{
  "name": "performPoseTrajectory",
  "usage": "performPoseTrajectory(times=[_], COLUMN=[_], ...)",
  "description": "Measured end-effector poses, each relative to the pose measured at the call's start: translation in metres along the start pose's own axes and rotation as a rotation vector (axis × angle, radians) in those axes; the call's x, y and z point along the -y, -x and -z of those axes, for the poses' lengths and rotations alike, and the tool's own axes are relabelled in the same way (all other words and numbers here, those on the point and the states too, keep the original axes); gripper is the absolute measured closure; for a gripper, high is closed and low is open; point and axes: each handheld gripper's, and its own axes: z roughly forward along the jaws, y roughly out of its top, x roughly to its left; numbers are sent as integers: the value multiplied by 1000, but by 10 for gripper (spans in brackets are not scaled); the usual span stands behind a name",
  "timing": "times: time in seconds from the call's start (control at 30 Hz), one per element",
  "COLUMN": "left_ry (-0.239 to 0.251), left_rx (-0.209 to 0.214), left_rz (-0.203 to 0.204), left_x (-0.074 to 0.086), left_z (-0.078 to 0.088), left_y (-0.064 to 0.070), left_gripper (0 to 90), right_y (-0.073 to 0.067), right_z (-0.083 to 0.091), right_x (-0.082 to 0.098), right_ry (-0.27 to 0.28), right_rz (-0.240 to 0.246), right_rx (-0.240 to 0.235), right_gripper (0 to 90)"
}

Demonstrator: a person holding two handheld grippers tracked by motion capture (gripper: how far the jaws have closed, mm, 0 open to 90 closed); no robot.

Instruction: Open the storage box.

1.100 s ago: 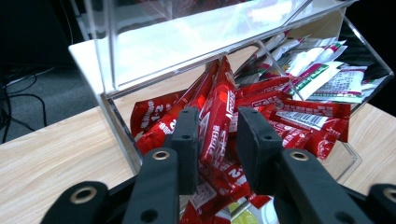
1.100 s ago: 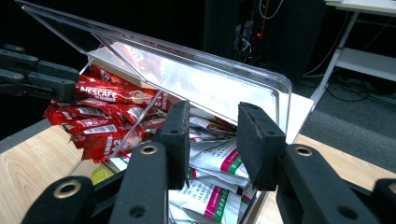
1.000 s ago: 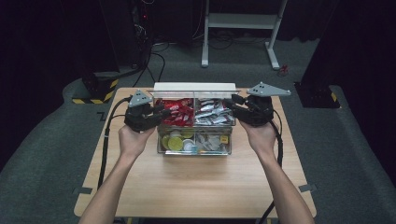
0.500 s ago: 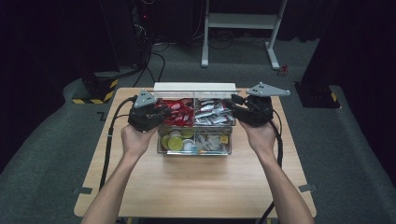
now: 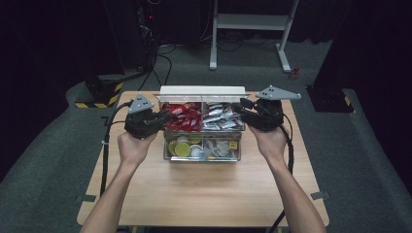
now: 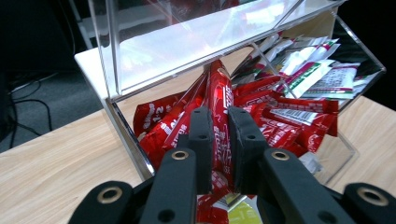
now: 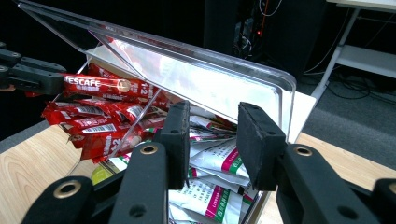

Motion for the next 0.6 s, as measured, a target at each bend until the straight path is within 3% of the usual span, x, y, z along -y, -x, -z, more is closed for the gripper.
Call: performPoseTrajectory(times=[0.6], left_ry=[35], left_rx=[27], left_rz=[-3], left_x=[4], left_z=[25], left_y=[-1], left_gripper=[814], right_y=[0], right_z=[-2], right_x=[0], right_ry=[-6], right_rz=[1], right_rx=[-1], right_gripper=[647])
